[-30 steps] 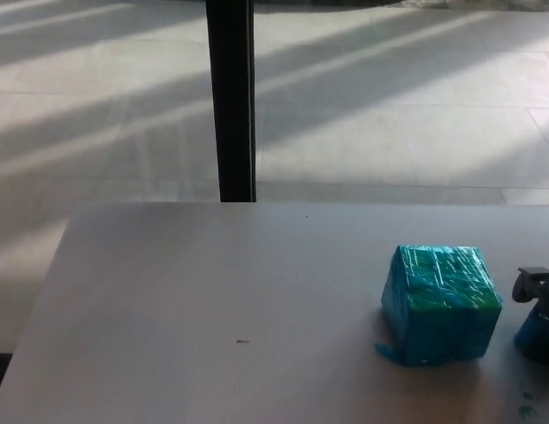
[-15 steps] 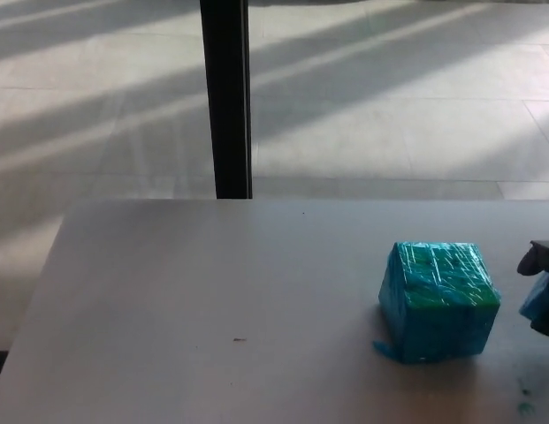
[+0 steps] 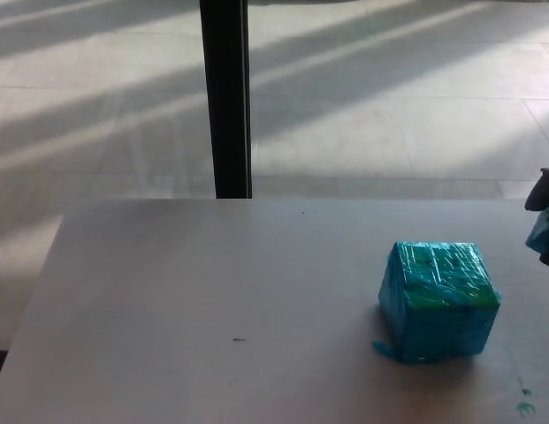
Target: The robot uses its right hand to pick up the small cube kept on the middle on the desk and place it on the bigger cube kept next to it
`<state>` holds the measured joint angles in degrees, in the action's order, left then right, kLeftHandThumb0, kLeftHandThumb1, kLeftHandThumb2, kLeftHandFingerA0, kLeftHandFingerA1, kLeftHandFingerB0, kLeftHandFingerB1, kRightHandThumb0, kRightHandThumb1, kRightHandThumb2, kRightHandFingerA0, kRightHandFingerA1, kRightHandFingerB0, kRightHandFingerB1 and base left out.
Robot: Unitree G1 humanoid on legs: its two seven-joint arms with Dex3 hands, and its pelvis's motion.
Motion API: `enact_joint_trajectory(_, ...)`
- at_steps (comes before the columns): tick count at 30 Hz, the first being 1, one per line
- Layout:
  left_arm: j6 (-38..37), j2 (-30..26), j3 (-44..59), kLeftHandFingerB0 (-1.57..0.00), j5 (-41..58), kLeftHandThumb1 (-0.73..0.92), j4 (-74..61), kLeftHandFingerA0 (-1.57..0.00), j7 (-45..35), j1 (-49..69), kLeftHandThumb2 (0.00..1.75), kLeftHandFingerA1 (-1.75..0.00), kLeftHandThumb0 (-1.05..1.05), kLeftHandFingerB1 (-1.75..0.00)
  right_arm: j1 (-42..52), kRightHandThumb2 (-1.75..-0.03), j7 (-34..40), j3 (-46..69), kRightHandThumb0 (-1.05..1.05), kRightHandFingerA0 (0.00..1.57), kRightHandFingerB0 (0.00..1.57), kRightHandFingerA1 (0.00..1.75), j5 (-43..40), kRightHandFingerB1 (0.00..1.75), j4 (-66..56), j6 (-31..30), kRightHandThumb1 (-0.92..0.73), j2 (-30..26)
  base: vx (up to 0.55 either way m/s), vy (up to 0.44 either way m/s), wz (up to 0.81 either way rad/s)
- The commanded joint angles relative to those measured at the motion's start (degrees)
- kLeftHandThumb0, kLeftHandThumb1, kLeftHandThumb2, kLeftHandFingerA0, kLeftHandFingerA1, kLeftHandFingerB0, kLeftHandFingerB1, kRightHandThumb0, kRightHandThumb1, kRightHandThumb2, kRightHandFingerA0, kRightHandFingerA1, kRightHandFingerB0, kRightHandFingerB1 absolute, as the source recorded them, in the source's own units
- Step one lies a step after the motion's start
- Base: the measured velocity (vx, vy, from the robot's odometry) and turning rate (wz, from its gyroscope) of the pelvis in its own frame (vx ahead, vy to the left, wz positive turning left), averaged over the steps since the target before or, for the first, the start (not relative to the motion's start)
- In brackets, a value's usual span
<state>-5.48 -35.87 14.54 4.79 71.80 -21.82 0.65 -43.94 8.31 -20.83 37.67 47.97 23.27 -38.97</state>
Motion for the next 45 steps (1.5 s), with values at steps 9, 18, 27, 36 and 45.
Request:
enact_joint_trajectory(9, 0.38, -1.22, 0.41, -0.64, 0.29, 0.64, -0.93, -0.49, -0.74, 0.74, 0.59, -0.66, -0.68, -0.57, -3.31, -0.75, -6.40, 0.72, -0.29, 0.82, 0.76, 1.73, -2.10, 1.26, -8.34, 5.22, -0.65, 2.82, 0.00, 0.000, 0.00)
enact_joint_trajectory(18, -0.10, -1.22, 0.03, -0.60, -0.40, 0.66, -0.40, -0.49, -0.50, 0.66, 0.60, -0.63, -0.67, -0.52, -1.31, -0.99, -13.50, 0.59, -0.39, 1.09, 0.86, 1.31, -2.97, 1.16, -17.34, 3.76, -0.56, 3.78, 0.00, 0.000, 0.00)
enact_joint_trajectory(27, 0.40, -0.92, 1.54, -0.67, 0.79, 0.64, 0.07, -0.54, -0.34, 0.43, 0.59, -0.69, -0.67, -0.60, -0.26, -0.67, -16.78, -1.56, -0.32, 0.82, 0.73, 1.70, -1.96, 1.28, -19.68, 4.89, -0.75, 4.84, 0.00, 0.000, 0.00)
enact_joint_trajectory(36, -0.03, -1.10, -0.29, -0.61, -1.45, 0.67, 0.11, -0.46, 1.40, 0.19, 0.60, -0.62, -0.68, -0.54, 0.42, -0.81, -15.71, -3.46, -0.27, 0.81, 0.67, 1.73, -0.09, 1.51, -16.93, 7.35, -0.65, 5.31, 0.00, 0.000, 0.00)
enact_joint_trajectory(45, 0.54, -1.12, 0.55, -0.70, -0.04, 0.63, 0.32, -0.64, 0.46, -0.15, 0.59, -0.72, -0.68, -0.65, -0.68, -0.66, -16.44, -4.20, -0.27, 0.79, 0.54, 1.75, 0.72, 1.50, -13.78, 4.96, -0.75, 7.99, 0.00, 0.000, 0.00)
